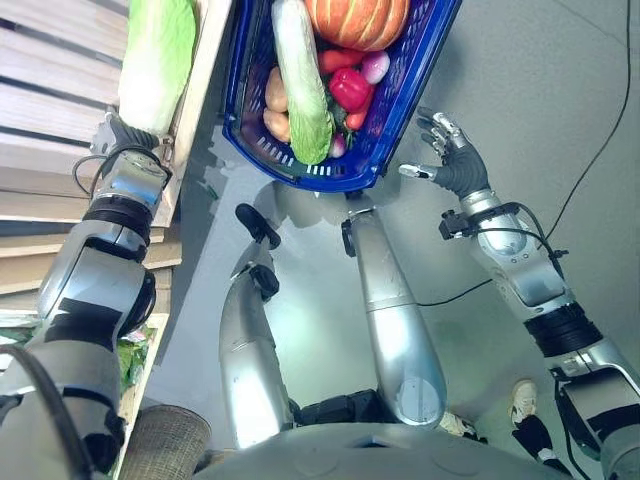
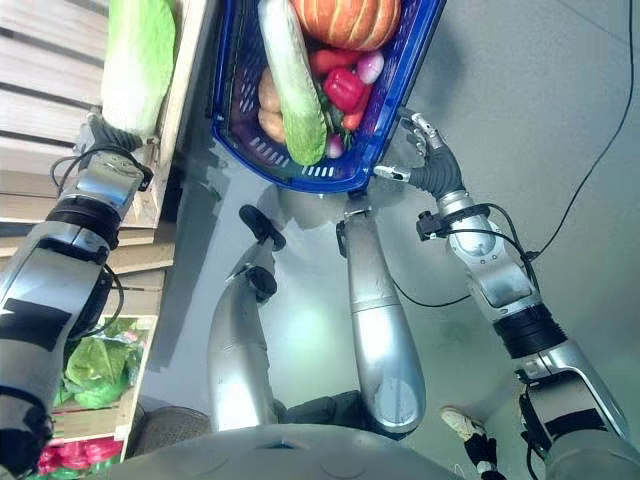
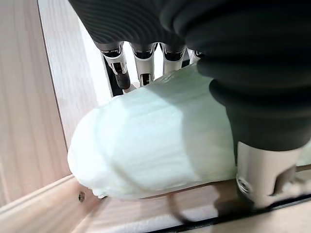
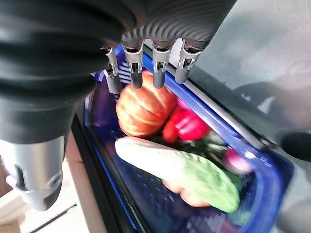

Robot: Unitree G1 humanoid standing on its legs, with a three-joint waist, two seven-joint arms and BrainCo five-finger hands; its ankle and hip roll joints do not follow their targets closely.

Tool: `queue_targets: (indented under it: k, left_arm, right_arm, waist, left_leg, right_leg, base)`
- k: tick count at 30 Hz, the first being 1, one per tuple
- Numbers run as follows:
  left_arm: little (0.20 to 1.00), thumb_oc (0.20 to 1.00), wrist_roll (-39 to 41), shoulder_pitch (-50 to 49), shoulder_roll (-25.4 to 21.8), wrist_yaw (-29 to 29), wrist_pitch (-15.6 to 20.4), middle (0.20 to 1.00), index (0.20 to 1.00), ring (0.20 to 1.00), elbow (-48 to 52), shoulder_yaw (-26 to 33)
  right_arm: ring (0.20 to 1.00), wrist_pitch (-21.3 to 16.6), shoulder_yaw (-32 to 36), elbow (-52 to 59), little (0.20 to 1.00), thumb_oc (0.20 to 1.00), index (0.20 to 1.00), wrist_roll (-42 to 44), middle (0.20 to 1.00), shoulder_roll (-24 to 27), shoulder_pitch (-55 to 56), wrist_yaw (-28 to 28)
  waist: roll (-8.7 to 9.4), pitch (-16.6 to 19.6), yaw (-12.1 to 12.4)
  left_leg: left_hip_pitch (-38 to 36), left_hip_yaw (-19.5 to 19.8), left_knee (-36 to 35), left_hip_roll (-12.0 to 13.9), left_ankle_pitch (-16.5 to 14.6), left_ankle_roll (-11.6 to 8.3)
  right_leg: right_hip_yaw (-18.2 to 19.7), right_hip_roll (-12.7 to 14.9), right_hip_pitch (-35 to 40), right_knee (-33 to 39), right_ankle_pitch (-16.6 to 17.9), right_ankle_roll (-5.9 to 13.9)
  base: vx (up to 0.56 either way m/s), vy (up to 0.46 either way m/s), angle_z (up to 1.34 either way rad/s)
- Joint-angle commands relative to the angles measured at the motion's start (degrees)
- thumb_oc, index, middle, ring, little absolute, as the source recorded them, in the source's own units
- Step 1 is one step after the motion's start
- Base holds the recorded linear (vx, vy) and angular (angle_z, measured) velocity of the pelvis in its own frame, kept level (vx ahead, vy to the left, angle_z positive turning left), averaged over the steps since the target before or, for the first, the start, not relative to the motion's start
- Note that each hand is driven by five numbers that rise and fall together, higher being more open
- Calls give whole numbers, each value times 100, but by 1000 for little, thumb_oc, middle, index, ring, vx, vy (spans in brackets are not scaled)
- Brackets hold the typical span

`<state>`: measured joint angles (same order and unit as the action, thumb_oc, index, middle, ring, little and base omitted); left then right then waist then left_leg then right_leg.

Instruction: Pick up fruits and vegetables into the basket

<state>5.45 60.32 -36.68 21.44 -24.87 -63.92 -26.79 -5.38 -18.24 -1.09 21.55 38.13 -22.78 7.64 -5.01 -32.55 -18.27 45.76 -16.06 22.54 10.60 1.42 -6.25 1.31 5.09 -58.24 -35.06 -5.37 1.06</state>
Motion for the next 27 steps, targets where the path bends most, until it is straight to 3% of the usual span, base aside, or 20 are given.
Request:
queue_targets:
  k: [1,4,7,16,22,27]
  left_arm:
    - [1000,1000,-5,-358,186,-903,-95,1000,1000,1000,-333,-76]
    - [1000,1000,119,-419,245,-1263,-12,1000,1000,1000,-304,-66]
    - [200,200,468,-432,323,-1518,79,200,200,200,-259,-36]
    - [200,200,1670,-742,413,-443,611,200,200,200,289,423]
    - [200,200,1688,-1176,355,95,1210,200,200,200,787,798]
    - [200,200,1339,-1678,298,515,1956,200,200,200,1528,1009]
  right_arm:
    - [1000,84,121,386,1000,1000,1000,185,1000,-166,243,-1]
    - [1000,139,129,396,1000,1000,1000,247,1000,-185,306,-34]
    - [1000,148,139,390,1000,1000,1000,550,1000,-166,318,-130]
    - [1000,-140,362,763,1000,1000,1000,350,1000,-247,576,-245]
    - [1000,-367,467,1013,1000,1000,1000,166,1000,-227,677,-513]
    - [1000,-378,528,1364,1000,1000,1000,192,1000,-95,533,-672]
  waist:
    - [382,276,-73]
    - [389,276,-96]
    - [402,276,-124]
    - [362,276,-123]
    - [325,276,-5]
    - [264,276,205]
  left_leg:
    - [211,-181,617,-61,-428,-98]
    - [146,-198,609,-60,-442,-82]
    - [49,-230,586,-59,-450,-56]
    - [-338,-258,522,-101,-489,-5]
    - [-795,-212,393,-161,-481,0]
    - [-1376,-138,270,-220,-497,9]
  right_leg:
    - [61,-15,134,152,-70,307]
    - [68,-16,198,177,-77,287]
    - [82,-33,275,178,-99,259]
    - [94,11,656,226,-187,203]
    - [-33,149,1147,363,-204,199]
    - [-209,318,1769,503,-238,203]
  base:
    - [0,0,0]
    - [7,10,0]
    - [18,33,-4]
    - [6,25,-2]
    - [-4,12,5]
    - [-13,4,13]
